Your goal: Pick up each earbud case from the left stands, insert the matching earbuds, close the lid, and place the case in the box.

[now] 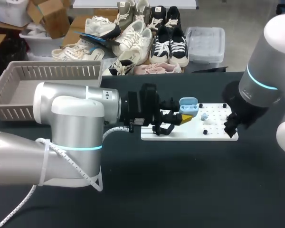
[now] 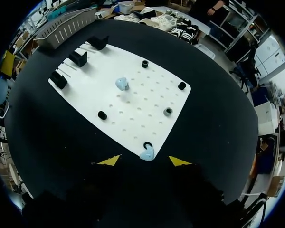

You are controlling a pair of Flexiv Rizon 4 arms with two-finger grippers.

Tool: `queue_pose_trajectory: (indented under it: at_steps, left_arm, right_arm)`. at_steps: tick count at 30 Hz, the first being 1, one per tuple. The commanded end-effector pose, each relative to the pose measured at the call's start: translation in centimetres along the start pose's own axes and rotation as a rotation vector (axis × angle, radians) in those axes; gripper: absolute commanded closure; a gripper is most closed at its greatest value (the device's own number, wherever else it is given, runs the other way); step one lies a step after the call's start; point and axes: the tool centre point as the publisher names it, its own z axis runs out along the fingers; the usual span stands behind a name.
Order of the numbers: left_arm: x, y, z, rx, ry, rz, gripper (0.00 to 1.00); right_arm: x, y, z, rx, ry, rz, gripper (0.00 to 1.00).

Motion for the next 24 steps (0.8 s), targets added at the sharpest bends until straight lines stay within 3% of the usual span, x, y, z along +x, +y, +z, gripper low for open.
queue_pose_trajectory:
  at_steps: [1,24]
  left_arm:
    - [0.04,-0.36,0.09,-0.03,-0.003,0.002,1.0]
    - [0.04,-0.36,0.09,-0.03,-0.003,0.002,1.0]
  right_arm:
    - [-0.18,0.21,0.01,0.005,0.009,0.003,0.51]
    - [0.13,0.24,0.32,0.005,0.016,0.029,0.56]
